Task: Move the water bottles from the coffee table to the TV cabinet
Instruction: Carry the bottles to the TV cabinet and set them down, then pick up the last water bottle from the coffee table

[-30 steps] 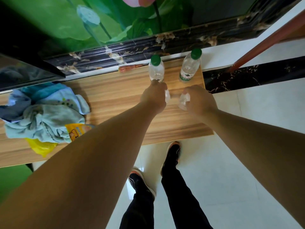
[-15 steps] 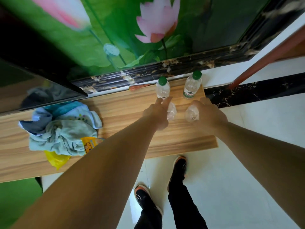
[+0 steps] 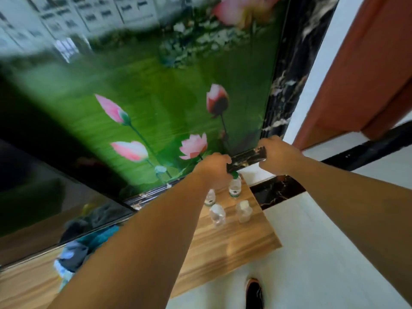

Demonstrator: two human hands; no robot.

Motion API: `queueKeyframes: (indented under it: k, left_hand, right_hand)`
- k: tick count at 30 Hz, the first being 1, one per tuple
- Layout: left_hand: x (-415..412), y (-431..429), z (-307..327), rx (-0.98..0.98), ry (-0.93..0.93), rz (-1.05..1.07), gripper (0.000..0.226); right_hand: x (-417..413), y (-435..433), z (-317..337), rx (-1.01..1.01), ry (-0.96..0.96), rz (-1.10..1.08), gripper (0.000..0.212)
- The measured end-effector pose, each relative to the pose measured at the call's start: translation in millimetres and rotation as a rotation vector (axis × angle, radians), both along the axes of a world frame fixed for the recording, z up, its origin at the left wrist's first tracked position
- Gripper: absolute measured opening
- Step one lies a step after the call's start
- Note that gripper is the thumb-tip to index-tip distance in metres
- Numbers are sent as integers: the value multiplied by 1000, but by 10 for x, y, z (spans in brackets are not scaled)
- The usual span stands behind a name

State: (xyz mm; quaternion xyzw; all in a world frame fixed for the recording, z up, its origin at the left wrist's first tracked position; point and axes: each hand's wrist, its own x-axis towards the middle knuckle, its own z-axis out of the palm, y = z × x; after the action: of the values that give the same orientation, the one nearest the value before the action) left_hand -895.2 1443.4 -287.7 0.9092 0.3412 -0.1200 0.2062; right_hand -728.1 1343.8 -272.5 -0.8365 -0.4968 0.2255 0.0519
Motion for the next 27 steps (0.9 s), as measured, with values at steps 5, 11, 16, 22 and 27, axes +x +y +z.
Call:
queueKeyframes:
  k: [5, 11, 16, 22, 27]
  left_hand:
    - [-47, -6, 635, 74, -227, 1, 36]
    - [-232, -216, 1027, -8, -403, -64, 34]
    - [-308, -547, 1218, 22, -405, -251, 35]
    - [-153, -1330, 1449, 102, -383, -534, 36]
    - [55, -2426, 1622, 101, -412, -747, 33]
  right_hand:
    - [-98, -223, 632, 73, -89, -88, 55]
    - [-461, -762, 1020, 220, -85, -352, 31]
    - [-747, -1444, 1210, 198, -152, -527, 31]
    - [-1021, -2601, 1380, 128, -252, -739, 40]
    - [-1318, -3864, 1547, 96, -288, -952, 40]
